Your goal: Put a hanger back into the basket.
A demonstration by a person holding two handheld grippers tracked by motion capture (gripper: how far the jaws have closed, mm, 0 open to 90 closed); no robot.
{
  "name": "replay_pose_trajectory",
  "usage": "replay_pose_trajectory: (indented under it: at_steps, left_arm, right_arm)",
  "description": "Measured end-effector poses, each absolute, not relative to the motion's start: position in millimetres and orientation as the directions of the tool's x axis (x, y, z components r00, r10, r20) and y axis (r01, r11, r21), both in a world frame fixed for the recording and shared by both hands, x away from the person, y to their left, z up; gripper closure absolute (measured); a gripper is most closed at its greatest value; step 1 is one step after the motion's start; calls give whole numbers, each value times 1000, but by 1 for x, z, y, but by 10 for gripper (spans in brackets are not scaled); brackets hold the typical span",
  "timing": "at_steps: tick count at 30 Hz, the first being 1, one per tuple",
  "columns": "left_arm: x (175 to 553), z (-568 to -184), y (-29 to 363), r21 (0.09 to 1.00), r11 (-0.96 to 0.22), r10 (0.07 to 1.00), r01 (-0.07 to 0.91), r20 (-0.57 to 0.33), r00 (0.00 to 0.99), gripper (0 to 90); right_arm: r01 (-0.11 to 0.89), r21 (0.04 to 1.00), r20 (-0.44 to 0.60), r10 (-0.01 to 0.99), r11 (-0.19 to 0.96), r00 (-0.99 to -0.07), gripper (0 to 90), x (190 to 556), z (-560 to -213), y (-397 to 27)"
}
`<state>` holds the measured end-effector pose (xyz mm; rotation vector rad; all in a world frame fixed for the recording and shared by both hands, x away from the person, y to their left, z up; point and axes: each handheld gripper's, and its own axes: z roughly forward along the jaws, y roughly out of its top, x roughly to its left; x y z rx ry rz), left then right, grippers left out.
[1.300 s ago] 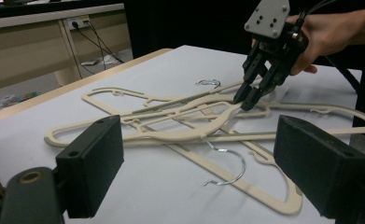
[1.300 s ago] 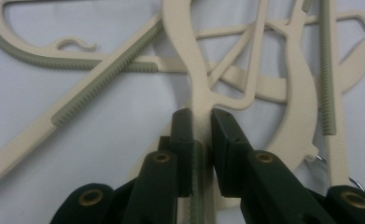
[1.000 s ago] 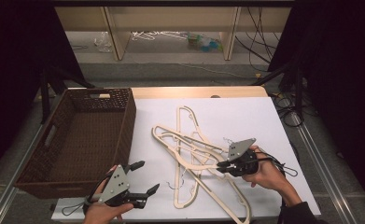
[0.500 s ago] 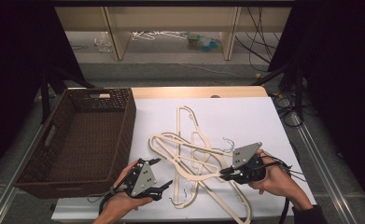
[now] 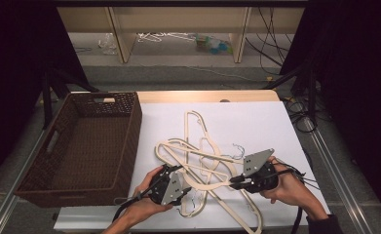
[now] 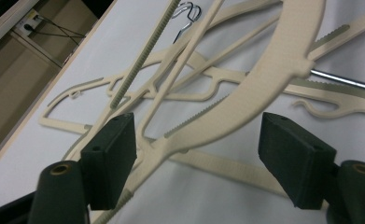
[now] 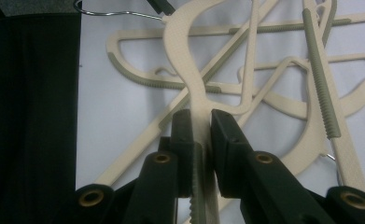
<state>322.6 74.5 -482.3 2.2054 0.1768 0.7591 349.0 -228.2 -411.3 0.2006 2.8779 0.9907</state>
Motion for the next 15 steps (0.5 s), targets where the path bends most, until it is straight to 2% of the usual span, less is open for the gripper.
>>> replay_pose_trajectory:
  at_steps: [2, 5, 10, 13, 15]
  left_arm:
    - [323, -482, 73, 719, -685, 346, -122, 468, 813, 320]
    - [323, -477, 69, 684, -706, 282, -183, 510, 813, 369]
    - [321, -470, 67, 668, -699, 212, -255, 535, 818, 537]
    - [320, -465, 66, 649, -693, 119, -313, 532, 839, 612]
    - [318, -461, 65, 636, -694, 90, -336, 541, 836, 662]
  right_arm:
    - [93, 617, -42, 152, 781, -988, 802, 349, -411, -228]
    - [93, 620, -39, 149, 779, -988, 802, 350, -412, -229]
    - [100, 630, -24, 148, 770, -989, 802, 352, -416, -232]
    - [105, 633, -18, 150, 767, -988, 802, 353, -417, -233]
    - [105, 635, -15, 148, 766, -989, 802, 353, -416, -233]
